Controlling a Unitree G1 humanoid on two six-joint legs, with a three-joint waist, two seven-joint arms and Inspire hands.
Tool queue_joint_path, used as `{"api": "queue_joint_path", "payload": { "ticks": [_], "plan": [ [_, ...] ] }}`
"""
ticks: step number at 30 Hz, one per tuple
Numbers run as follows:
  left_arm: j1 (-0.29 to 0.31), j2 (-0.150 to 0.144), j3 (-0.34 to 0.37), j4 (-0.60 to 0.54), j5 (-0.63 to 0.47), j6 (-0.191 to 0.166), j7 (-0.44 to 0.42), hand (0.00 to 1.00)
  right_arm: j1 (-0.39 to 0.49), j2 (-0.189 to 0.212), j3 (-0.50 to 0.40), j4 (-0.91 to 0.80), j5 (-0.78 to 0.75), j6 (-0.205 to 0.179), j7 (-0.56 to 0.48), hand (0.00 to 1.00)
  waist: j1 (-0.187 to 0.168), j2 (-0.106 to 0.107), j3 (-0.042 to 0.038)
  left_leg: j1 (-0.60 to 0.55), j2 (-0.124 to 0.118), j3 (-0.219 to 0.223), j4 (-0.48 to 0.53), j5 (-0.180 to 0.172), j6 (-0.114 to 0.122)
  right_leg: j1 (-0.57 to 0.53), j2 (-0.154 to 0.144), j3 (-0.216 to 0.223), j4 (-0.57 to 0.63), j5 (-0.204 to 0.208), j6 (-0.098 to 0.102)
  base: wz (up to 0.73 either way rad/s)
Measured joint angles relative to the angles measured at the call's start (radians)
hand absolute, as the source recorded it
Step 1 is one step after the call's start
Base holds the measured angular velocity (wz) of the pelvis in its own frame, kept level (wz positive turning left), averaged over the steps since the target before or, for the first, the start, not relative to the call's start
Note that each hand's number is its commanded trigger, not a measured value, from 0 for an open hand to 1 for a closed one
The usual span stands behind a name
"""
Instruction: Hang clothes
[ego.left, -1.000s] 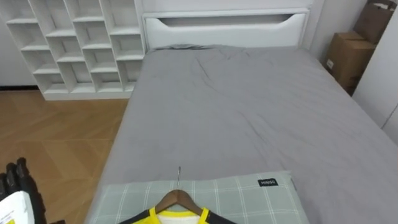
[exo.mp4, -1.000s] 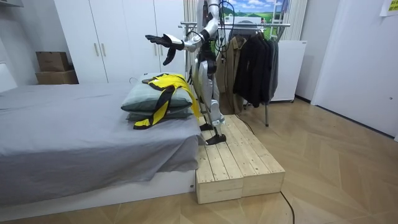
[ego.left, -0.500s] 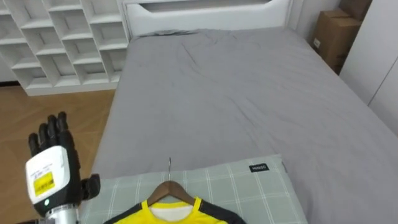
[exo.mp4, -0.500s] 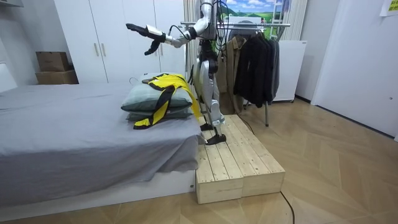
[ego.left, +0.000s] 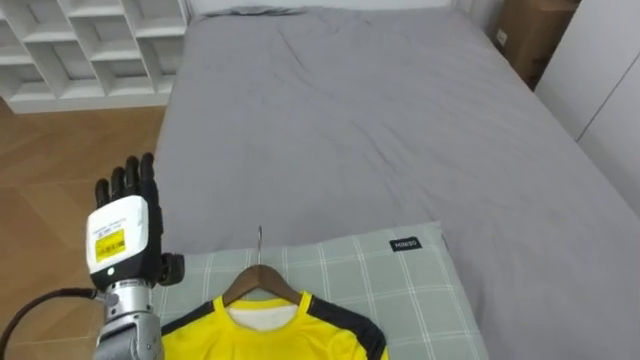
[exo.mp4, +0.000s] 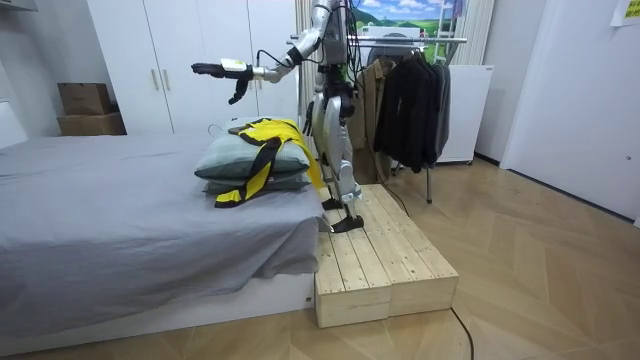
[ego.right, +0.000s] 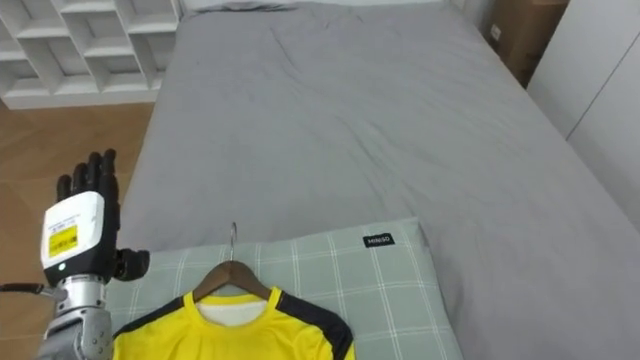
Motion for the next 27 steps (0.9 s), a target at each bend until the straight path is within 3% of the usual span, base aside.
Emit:
{"api": "queue_joint_path", "payload": {
  "ticks": [6, 9, 11, 21, 22, 27],
  "plan": [
    [-0.022, 0.001, -0.001, 0.046, -0.084, -0.010, -0.058, 0.00, -0.028, 0.000, 0.032, 0.029, 0.011, -0.002, -0.002, 0.00, -0.003, -0.006, 0.0044, -0.036, 0.001, 0.004, 0.015, 0.000, 0.000, -0.043, -0.002, 0.005, 0.023, 0.000, 0.000, -0.01],
    [-0.030, 0.000, -0.001, 0.075, -0.093, -0.011, -0.111, 0.00, -0.061, 0.003, 0.040, 0.051, 0.009, -0.003, -0.002, 0.00, -0.004, -0.008, 0.0139, -0.049, 0.002, 0.004, 0.027, 0.000, 0.000, -0.050, -0.002, 0.004, 0.028, 0.000, 0.000, 0.01],
    [-0.043, 0.000, -0.001, 0.097, -0.093, -0.011, -0.155, 0.00, -0.082, 0.005, 0.042, 0.061, 0.009, -0.003, -0.003, 0.00, -0.001, -0.005, 0.0246, -0.062, 0.002, 0.002, 0.032, 0.000, 0.000, -0.062, -0.002, 0.003, 0.031, 0.001, -0.001, 0.04],
    [-0.070, -0.001, -0.023, 0.162, -0.092, -0.013, -0.265, 0.00, -0.124, 0.008, 0.123, 0.061, 0.010, -0.004, -0.010, 0.00, -0.004, 0.003, 0.0313, -0.135, 0.003, -0.005, 0.076, 0.000, 0.000, -0.119, -0.007, 0.000, 0.066, 0.001, -0.002, 0.03],
    [-0.078, -0.002, -0.023, 0.174, -0.093, -0.013, -0.283, 0.00, -0.127, 0.008, 0.125, 0.061, 0.011, -0.004, -0.010, 0.00, -0.003, 0.003, 0.0349, -0.140, 0.003, -0.002, 0.081, 0.000, 0.001, -0.122, -0.008, -0.001, 0.066, 0.001, -0.002, 0.07],
    [-0.083, -0.008, -0.048, 0.203, -0.110, -0.008, -0.375, 0.00, -0.136, 0.012, 0.127, 0.061, 0.009, -0.004, -0.010, 0.00, -0.024, 0.004, 0.0390, -0.163, -0.001, 0.009, 0.093, 0.007, 0.012, -0.137, -0.019, -0.018, 0.072, 0.000, -0.001, 0.12]
  ]
}}
